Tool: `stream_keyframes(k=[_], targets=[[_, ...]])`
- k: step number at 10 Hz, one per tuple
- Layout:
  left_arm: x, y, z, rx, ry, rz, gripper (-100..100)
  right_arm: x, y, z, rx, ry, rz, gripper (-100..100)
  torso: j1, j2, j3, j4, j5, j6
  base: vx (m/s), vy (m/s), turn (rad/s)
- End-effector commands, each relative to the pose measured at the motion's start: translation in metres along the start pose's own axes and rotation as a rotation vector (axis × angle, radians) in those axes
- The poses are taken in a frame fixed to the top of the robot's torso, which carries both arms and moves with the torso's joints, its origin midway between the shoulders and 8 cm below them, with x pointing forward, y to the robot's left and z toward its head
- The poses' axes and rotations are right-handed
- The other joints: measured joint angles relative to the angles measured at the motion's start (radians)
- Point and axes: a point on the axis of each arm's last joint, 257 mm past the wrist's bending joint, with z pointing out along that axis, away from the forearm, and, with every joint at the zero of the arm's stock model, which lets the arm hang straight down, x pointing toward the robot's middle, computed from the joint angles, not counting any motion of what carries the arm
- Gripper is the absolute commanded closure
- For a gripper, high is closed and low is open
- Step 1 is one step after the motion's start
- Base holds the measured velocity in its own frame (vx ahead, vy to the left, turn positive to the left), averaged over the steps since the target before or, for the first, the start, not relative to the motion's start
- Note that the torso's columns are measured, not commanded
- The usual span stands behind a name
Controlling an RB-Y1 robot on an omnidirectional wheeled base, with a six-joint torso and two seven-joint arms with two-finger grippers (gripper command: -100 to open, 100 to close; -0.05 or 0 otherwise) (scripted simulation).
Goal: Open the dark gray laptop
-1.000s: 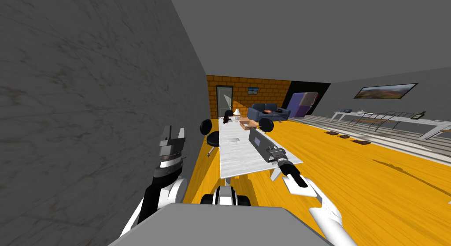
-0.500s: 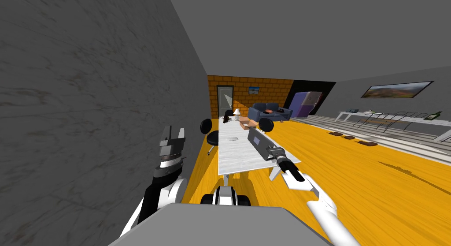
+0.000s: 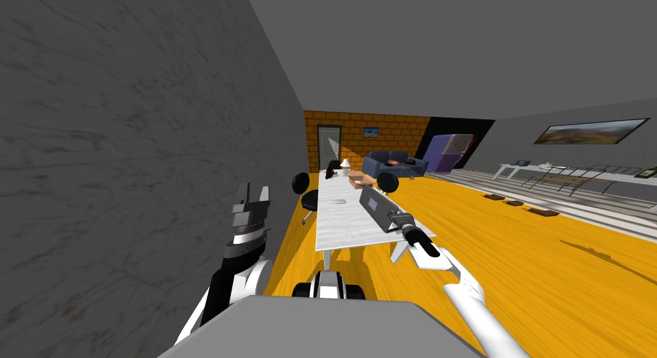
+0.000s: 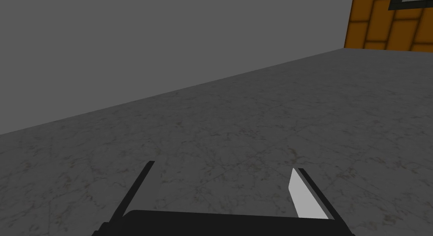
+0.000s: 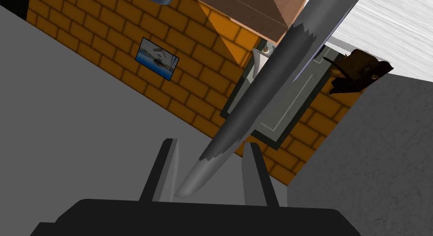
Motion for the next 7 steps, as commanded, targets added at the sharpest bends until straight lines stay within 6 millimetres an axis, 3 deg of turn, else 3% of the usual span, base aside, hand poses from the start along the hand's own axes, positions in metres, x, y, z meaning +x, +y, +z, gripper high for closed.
stream_keyframes(k=[1,7], targets=[[0.000,0.000,0.000,0.000,0.000,0.000,0,0.010,0.008,0.005,-0.010,0.030,0.079,100,-0.002,-0.001,0.000,0.000,-0.001,-0.002,-0.039,-0.100,0.064],[0.000,0.000,0.000,0.000,0.000,0.000,0,0.035,0.028,0.016,-0.028,0.109,0.270,100,-0.007,-0.006,-0.003,-0.006,-0.006,0.000,-0.030,-0.112,0.058]])
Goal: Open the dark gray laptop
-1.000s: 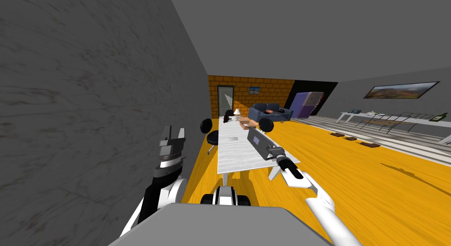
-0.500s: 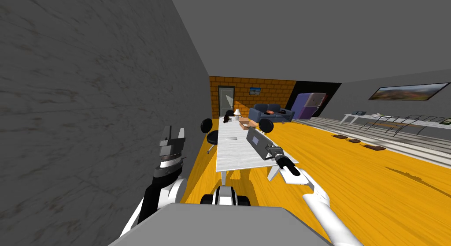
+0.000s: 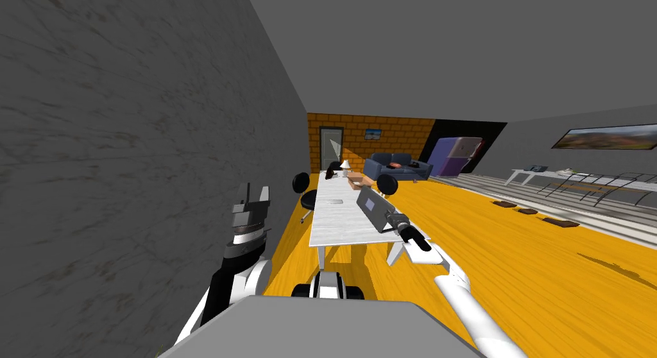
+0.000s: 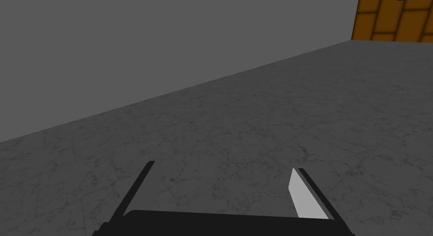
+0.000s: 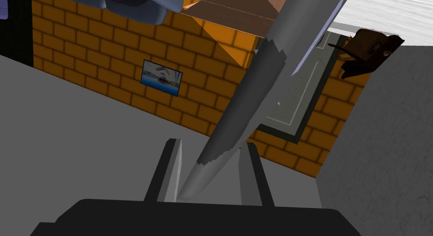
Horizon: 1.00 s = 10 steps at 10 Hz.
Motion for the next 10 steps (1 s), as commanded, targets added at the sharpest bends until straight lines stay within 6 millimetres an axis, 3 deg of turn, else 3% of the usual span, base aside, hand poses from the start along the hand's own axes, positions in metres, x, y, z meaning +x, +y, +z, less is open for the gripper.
stream_keyframes(k=[1,3,4,6,9,10], targets=[[0.000,0.000,0.000,0.000,0.000,0.000,0,0.027,0.007,0.004,-0.002,0.068,0.099,100,-0.001,-0.001,0.000,-0.001,-0.001,-0.001,-0.056,-0.131,0.061],[0.000,0.000,0.000,0.000,0.000,0.000,0,0.038,0.014,0.008,-0.003,0.100,0.170,100,-0.004,0.000,0.000,-0.003,-0.003,0.001,-0.056,-0.146,0.081],[0.000,0.000,0.000,0.000,0.000,0.000,0,0.013,0.010,0.013,-0.009,0.046,0.145,100,-0.004,-0.001,-0.001,-0.005,-0.004,0.002,-0.024,-0.065,0.029],[0.000,0.000,0.000,0.000,0.000,0.000,0,0.032,0.024,0.014,-0.017,0.074,0.236,100,0.005,0.000,-0.001,-0.001,0.001,-0.002,-0.008,-0.102,0.047],[0.000,0.000,0.000,0.000,0.000,0.000,0,0.066,0.045,0.010,-0.025,0.129,0.358,100,-0.001,-0.004,-0.003,-0.006,-0.005,-0.005,-0.007,-0.152,0.052],[0.000,0.000,0.000,0.000,0.000,0.000,0,0.066,0.045,0.010,-0.025,0.129,0.358,100,-0.002,-0.009,-0.005,-0.010,-0.008,-0.007,-0.015,-0.098,0.044]])
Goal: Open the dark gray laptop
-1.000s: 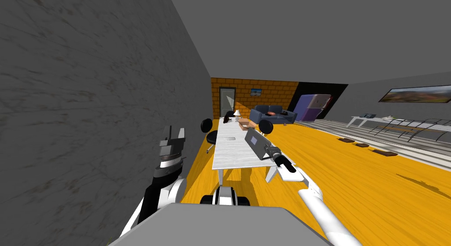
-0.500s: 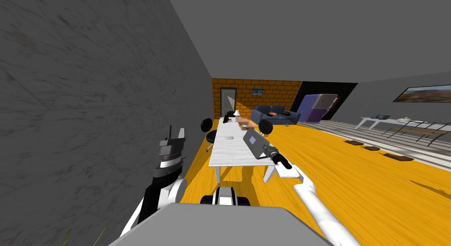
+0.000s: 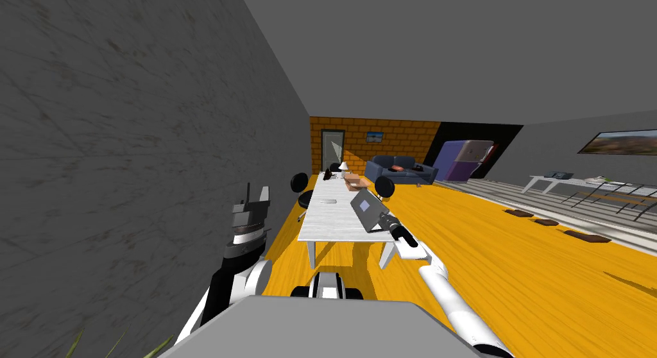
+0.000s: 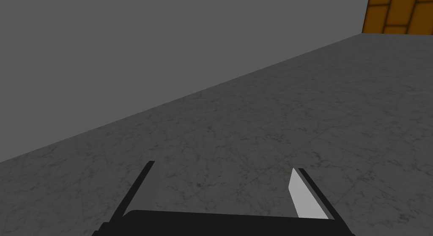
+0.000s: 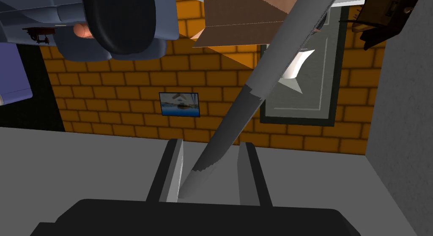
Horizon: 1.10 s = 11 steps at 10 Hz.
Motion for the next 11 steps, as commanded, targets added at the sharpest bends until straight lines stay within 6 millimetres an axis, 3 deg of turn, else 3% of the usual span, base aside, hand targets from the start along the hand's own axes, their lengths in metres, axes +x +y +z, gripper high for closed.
stream_keyframes(k=[1,2,3,4,7,8,9,10,11], targets=[[0.000,0.000,0.000,0.000,0.000,0.000,0,0.027,0.001,-0.011,0.008,0.057,0.031,100,0.004,0.001,0.000,0.001,0.003,0.002,-0.003,-0.036,-0.012],[0.000,0.000,0.000,0.000,0.000,0.000,0,0.027,0.001,-0.011,0.008,0.057,0.031,100,0.009,0.004,0.001,0.002,0.005,0.002,0.003,-0.002,-0.024],[0.000,0.000,0.000,0.000,0.000,0.000,0,0.053,0.008,-0.013,0.008,0.093,0.106,100,0.012,0.007,0.003,0.004,0.006,0.001,-0.010,-0.092,0.054],[0.000,0.000,0.000,0.000,0.000,0.000,0,0.053,0.008,-0.013,0.008,0.093,0.111,100,0.006,0.008,0.005,0.004,0.003,-0.002,-0.016,-0.129,0.058],[0.000,0.000,0.000,0.000,0.000,0.000,0,0.091,0.021,-0.017,0.011,0.147,0.230,100,0.007,0.007,0.003,0.004,0.005,0.001,-0.012,-0.126,0.055],[0.000,0.000,0.000,0.000,0.000,0.000,0,0.091,0.021,-0.017,0.011,0.147,0.230,100,0.007,0.007,0.004,0.005,0.005,0.000,-0.004,-0.103,0.029],[0.000,0.000,0.000,0.000,0.000,0.000,0,0.070,0.018,-0.011,0.003,0.109,0.226,100,0.009,0.007,0.003,0.005,0.007,0.001,-0.011,-0.033,-0.008],[0.000,0.000,0.000,0.000,0.000,0.000,0,0.088,-0.001,-0.022,0.019,0.118,0.252,100,0.013,0.008,0.004,0.010,0.012,0.002,0.032,0.001,0.084],[0.000,0.000,0.000,0.000,0.000,0.000,0,0.061,0.008,-0.008,0.014,0.106,0.244,-100,0.013,0.008,0.004,0.011,0.013,0.002,-0.013,0.007,0.032]])
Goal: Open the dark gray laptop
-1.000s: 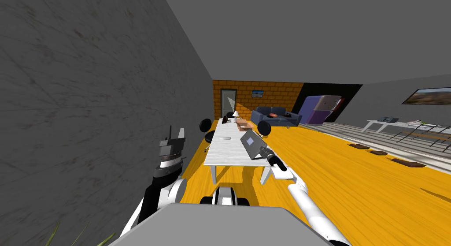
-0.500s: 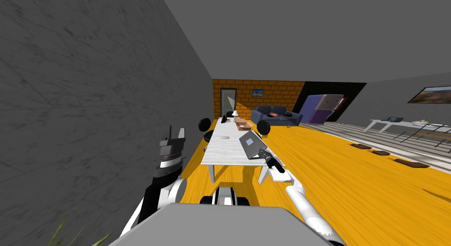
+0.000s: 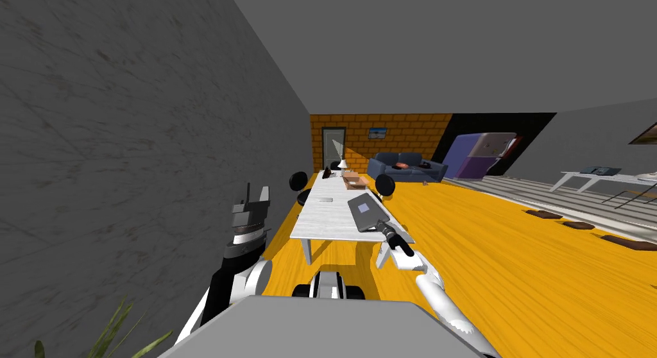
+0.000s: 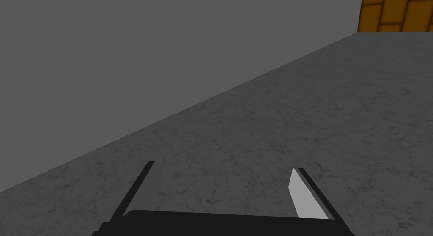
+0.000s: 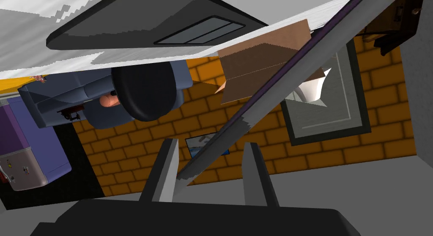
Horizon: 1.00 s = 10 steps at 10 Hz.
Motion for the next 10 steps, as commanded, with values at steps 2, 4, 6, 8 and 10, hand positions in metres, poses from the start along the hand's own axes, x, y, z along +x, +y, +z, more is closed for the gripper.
stream_keyframes(k=[2,4,6,8,10], targets=[[0.000,0.000,0.000,0.000,0.000,0.000,0,-0.025,0.006,0.009,0.006,-0.003,0.002,-100,-0.003,0.011,0.006,0.007,0.001,0.003,-0.055,0.006,0.004],[0.000,0.000,0.000,0.000,0.000,0.000,0,-0.043,0.012,0.014,0.009,-0.004,0.004,-100,-0.001,0.015,0.008,0.009,0.003,0.003,-0.063,0.008,0.019],[0.000,0.000,0.000,0.000,0.000,0.000,0,-0.056,0.016,0.018,0.011,-0.004,0.005,-100,-0.002,0.011,0.007,0.008,0.002,0.003,-0.054,0.004,0.009],[0.000,0.000,0.000,0.000,0.000,0.000,0,-0.057,0.017,0.017,0.012,-0.004,0.006,-100,-0.002,0.010,0.006,0.007,0.002,0.003,-0.034,0.006,0.006],[0.000,0.000,0.000,0.000,0.000,0.000,0,-0.056,0.016,0.017,0.014,0.000,0.006,0,-0.003,0.009,0.005,0.007,0.002,0.003,-0.003,0.001,0.000]])
